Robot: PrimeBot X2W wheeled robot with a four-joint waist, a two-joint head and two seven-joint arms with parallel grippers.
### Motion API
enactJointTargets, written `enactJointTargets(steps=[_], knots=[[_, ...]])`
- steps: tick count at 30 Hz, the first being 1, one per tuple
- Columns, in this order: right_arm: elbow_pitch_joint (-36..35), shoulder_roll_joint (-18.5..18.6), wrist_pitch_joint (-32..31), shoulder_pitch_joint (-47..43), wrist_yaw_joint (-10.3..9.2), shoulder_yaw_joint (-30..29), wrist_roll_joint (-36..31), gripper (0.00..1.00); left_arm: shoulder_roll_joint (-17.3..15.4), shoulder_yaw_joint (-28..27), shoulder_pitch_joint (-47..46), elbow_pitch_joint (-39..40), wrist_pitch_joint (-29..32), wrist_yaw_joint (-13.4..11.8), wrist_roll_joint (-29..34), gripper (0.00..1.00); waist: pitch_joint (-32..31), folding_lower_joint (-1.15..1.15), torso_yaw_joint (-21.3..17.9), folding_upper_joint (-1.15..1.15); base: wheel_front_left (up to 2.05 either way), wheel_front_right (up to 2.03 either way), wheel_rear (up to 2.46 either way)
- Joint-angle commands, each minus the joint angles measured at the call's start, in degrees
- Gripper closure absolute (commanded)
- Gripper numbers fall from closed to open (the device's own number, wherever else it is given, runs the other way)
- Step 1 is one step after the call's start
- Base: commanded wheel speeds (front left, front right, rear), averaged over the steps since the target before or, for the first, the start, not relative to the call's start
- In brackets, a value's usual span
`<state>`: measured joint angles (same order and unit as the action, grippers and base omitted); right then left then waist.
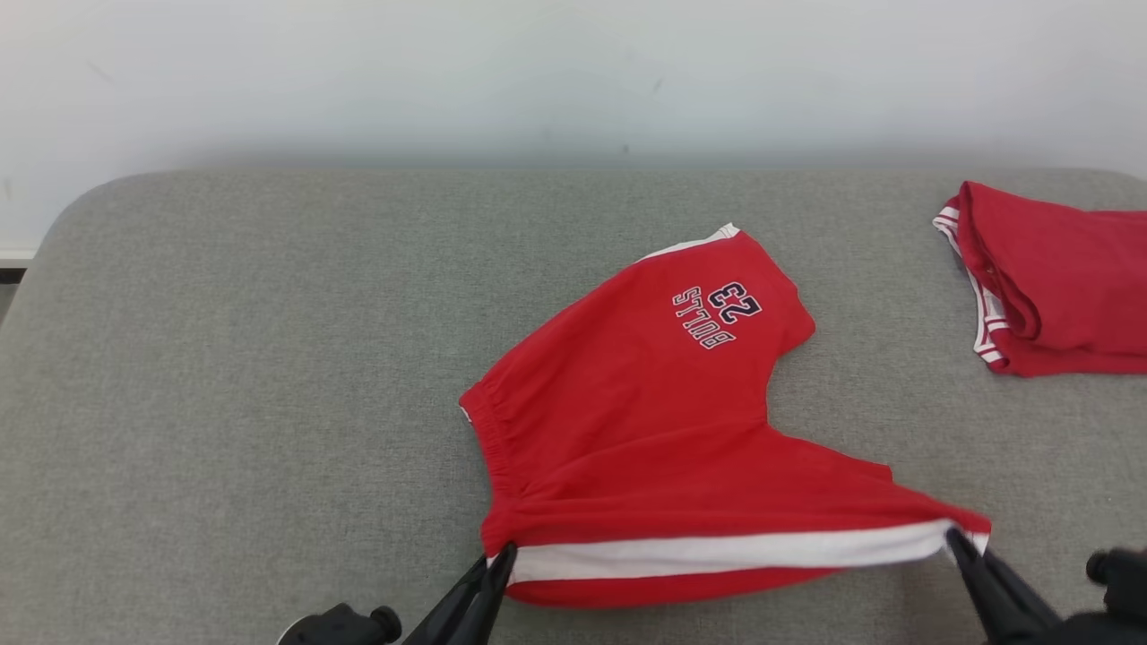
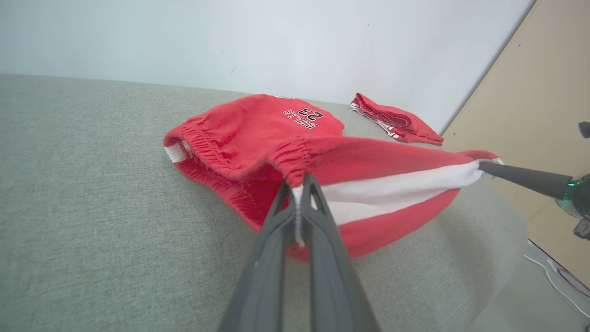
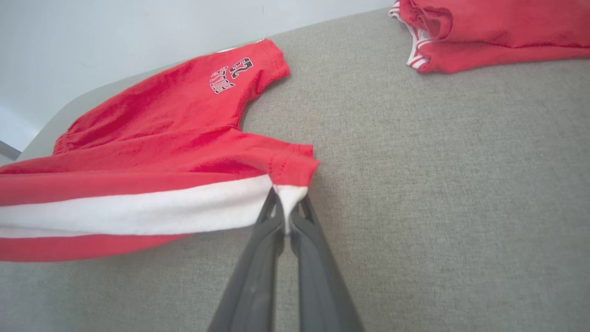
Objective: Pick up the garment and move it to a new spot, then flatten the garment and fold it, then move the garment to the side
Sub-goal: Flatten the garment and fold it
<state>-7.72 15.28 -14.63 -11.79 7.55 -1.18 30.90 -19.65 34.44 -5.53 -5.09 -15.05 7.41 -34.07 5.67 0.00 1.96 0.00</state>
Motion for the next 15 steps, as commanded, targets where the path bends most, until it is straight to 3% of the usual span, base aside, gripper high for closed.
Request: enactJointTargets(steps=[1,15], knots=[[0.63,0.71,-0.23,1.85,-0.16,-0.18,0.13,1.0,0.29,0.22,-0.95,0.42,-0.15,0.06,0.48,1.0,0.05,0.0,0.33,0.0,0.0,0.0,0.0],[13.99,8.2,-4.09,29.47,-0.16,3.53,-0.41,1.0,5.72,0.63,-13.77,-3.07,-0.15,0.03,-2.05,1.0,5.76,0.0,5.68,0.0,0.0,0.0,0.0]])
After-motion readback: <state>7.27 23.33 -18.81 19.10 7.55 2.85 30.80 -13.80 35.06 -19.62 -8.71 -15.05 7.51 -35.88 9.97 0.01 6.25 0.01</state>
